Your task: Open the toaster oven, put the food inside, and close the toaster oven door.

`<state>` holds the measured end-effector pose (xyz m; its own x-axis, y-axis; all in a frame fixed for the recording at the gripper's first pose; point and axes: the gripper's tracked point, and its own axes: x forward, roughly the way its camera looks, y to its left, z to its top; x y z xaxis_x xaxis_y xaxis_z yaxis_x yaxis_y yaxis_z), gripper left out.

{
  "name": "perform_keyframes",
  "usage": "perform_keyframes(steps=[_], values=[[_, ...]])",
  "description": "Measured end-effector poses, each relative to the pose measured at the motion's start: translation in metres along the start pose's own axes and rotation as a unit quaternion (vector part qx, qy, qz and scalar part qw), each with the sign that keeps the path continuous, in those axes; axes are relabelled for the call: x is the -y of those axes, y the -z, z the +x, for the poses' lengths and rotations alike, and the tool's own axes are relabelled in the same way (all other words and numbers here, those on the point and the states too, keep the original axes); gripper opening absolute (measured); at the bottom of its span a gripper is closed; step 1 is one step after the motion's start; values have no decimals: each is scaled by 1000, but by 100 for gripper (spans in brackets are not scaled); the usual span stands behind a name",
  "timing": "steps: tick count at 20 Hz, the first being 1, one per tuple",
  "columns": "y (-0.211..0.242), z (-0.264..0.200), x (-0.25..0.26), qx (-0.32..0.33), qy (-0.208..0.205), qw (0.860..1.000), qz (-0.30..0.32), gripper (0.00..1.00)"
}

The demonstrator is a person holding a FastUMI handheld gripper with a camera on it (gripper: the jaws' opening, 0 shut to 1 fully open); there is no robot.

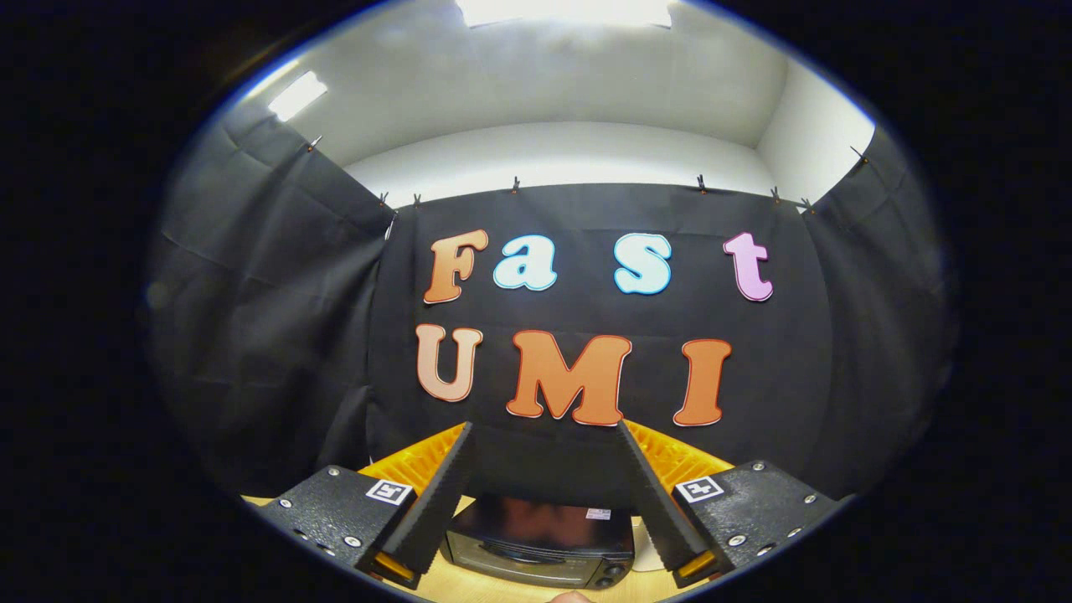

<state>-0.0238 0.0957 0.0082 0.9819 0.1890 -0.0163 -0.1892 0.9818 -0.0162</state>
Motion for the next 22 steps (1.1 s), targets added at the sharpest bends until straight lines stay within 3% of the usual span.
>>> perform_keyframes(steps=[13,22], values=[[-51,-8,-6,28,-22,999,-1,99],[-55,-11,-3,27,-32,999,2,99]])
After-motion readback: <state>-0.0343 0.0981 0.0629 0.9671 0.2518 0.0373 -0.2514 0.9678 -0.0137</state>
